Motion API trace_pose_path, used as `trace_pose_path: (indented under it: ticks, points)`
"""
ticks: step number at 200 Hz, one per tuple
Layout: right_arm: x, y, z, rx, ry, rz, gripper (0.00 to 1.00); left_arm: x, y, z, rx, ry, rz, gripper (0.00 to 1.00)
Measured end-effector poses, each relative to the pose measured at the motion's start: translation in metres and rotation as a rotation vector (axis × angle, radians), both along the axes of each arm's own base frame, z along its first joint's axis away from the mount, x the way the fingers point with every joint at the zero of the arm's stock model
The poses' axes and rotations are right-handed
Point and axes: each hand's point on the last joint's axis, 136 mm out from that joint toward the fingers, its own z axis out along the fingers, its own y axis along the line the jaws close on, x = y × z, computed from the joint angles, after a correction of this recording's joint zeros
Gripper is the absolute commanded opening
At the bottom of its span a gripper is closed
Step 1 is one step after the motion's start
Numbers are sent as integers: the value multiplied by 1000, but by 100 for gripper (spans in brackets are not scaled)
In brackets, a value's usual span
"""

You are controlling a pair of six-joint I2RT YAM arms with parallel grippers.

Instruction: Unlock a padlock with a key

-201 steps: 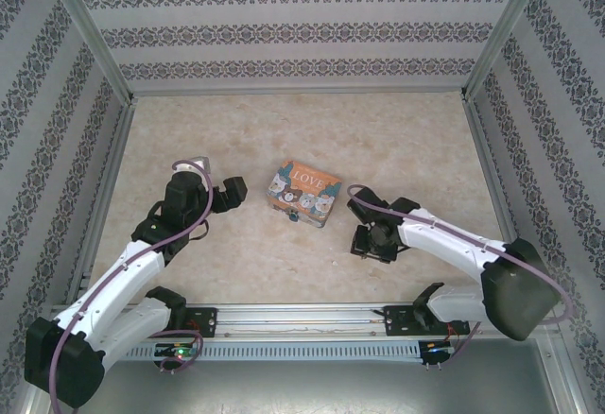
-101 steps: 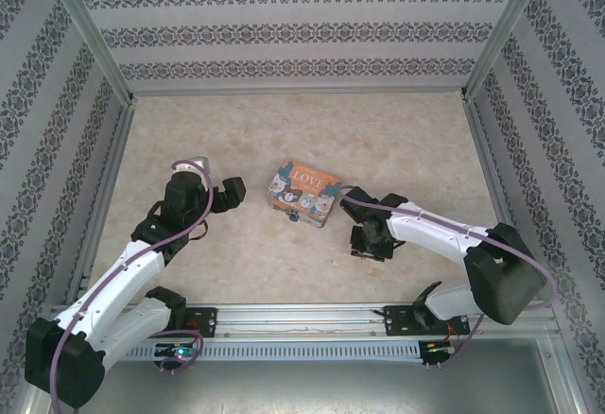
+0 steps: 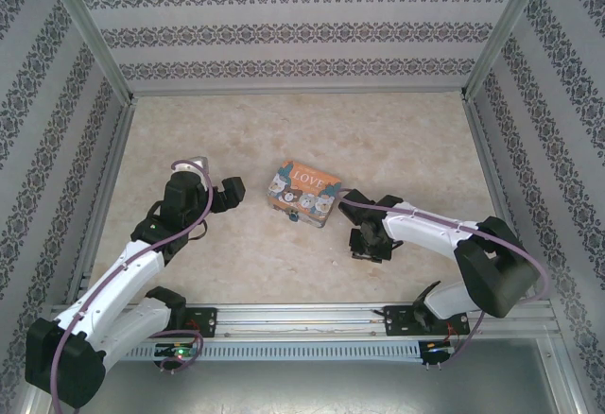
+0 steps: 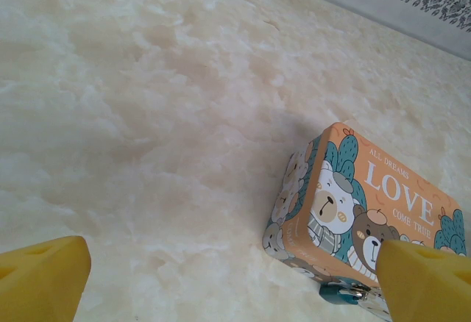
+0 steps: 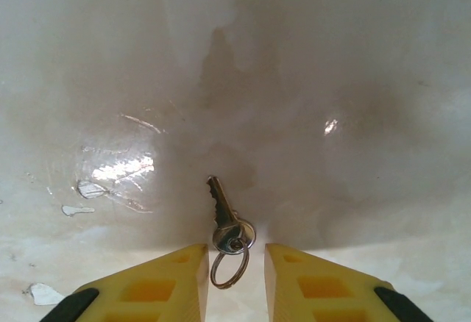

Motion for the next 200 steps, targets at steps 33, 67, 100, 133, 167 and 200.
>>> trace_pose_path:
  ticks: [33, 67, 100, 133, 167, 200]
  points:
    - [-1, 0, -2, 1, 4, 7, 19, 0, 0, 0, 3, -1, -2, 99]
    - [-1, 0, -3, 3, 5, 13, 14, 0, 0, 0, 5, -1, -3, 99]
    - [-1, 0, -3, 5, 3, 14, 8, 0, 0, -1, 7, 2, -3, 99]
    - [-1, 1, -1, 17, -13, 15, 0, -2, 1, -3, 10, 13, -2, 99]
    - [7, 7, 12, 73, -86, 27, 0, -5, 3, 3, 1, -2, 1, 99]
    - [30, 25, 43, 198, -260, 72, 0, -7, 0, 16, -23, -12, -17, 99]
